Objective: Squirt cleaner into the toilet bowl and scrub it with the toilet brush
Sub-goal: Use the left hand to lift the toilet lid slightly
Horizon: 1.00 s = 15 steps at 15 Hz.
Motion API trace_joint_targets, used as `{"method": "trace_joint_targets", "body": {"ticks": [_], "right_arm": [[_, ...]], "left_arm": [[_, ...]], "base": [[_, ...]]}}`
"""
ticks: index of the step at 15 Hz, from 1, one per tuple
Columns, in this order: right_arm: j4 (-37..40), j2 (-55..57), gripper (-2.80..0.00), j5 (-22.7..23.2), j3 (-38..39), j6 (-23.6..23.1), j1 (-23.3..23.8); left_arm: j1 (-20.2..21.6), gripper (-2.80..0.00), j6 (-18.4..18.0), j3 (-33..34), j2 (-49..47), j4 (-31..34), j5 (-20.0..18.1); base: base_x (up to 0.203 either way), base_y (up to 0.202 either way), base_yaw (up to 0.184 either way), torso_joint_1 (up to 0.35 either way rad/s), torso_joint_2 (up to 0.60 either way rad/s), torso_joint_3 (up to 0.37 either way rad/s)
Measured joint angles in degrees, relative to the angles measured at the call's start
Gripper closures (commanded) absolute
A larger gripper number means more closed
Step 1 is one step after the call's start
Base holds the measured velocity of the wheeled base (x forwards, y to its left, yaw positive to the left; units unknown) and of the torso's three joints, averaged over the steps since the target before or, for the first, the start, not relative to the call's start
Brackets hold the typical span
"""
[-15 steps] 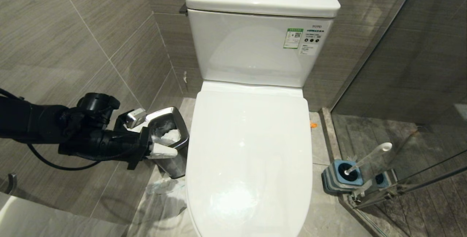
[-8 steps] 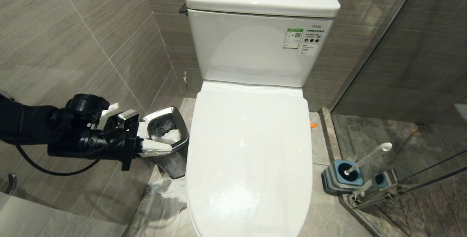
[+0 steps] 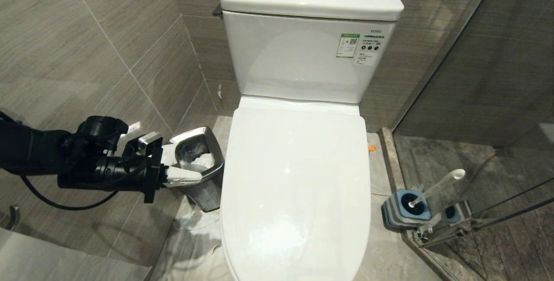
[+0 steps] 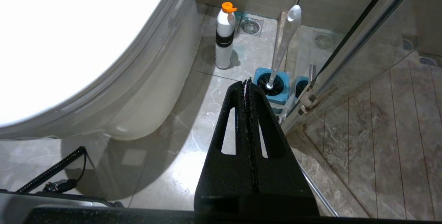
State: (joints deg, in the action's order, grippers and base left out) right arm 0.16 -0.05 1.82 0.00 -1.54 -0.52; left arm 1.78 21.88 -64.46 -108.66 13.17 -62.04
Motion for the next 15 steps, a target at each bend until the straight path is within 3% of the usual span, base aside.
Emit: {"method": "trace_joint_targets", "body": {"ticks": [4,10,11,15], "right_arm": [[0.0,0.0,0.00,0.0,0.0,0.0,0.0],[0.0,0.0,0.00,0.0,0.0,0.0,0.0],[0.0,0.0,0.00,0.0,0.0,0.0,0.0],[0.0,0.0,0.00,0.0,0.0,0.0,0.0]], "left_arm": [[-0.1,0.00,-0.3,0.0,-1.4,-0.3,-1.3],[0.0,0.00,-1.1,1.6,-3.3,-5.7,-1.9],[0.0,-2.80,-1.5,1.9,-3.5,-5.8,-1.9],[0.6,-2.80,-3.4,2.4,-4.1,-5.6,-4.4]], "base": [[0.000,0.000,0.000,0.000,0.00,0.000],[0.000,0.000,0.000,0.000,0.00,0.000],[0.000,0.000,0.000,0.000,0.00,0.000],[0.000,0.000,0.000,0.000,0.00,0.000]]}}
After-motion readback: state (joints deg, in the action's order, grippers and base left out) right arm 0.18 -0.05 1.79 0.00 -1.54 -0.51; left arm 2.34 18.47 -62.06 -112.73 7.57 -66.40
